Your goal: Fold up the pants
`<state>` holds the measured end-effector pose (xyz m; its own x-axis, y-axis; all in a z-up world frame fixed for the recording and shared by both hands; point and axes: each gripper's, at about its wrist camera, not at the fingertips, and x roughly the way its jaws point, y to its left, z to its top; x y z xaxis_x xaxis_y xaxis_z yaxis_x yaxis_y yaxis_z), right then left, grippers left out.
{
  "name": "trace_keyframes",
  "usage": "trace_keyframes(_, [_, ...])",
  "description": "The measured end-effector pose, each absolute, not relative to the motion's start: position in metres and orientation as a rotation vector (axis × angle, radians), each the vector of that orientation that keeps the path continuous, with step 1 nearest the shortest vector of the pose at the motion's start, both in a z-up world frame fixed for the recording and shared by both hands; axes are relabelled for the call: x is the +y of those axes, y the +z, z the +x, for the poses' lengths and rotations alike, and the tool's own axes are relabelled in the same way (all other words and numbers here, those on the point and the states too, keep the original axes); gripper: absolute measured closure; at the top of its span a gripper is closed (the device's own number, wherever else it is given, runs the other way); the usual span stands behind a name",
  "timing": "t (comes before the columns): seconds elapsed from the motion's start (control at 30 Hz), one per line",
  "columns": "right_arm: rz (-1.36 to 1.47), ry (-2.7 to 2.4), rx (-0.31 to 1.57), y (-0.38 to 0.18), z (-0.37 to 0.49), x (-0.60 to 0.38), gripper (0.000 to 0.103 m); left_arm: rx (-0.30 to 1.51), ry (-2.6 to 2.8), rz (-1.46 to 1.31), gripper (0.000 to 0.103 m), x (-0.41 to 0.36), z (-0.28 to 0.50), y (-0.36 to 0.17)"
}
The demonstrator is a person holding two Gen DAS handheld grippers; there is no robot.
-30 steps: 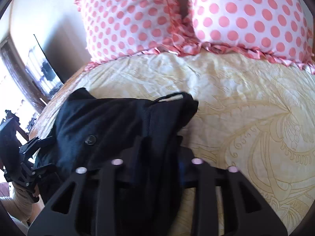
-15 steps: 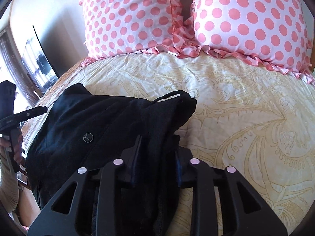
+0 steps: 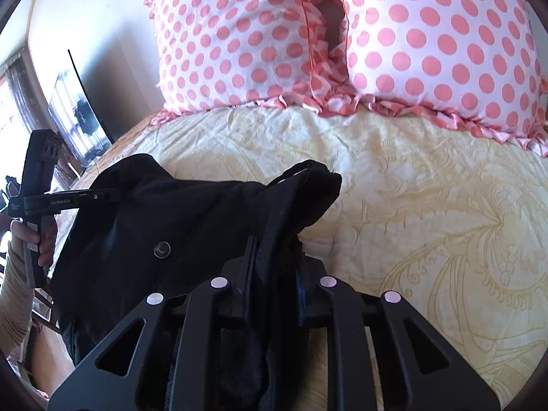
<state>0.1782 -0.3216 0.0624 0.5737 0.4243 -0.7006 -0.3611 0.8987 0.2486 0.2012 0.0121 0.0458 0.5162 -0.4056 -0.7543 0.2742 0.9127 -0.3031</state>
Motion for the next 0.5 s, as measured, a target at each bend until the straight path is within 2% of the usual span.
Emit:
trace_keyframes(0.17, [0.045,0.436,0.797,0.077,0.198,-0.316,0.088,0.897,-0.395,-0.12,0.095,0.004,0.215,0.061])
trace_keyframes(0.4, [-0.012,0.346,0.701,0.095,0.256,-0.306,0.088,0.819,-0.311,-0.144,0.095,0.001,0.283,0.079])
trace_keyframes(0.5, [-0.053,0.303,0.773,0.077,0.282,-0.302,0.088,0.873,-0.277,-0.105,0.094,-0.001,0.309,0.062])
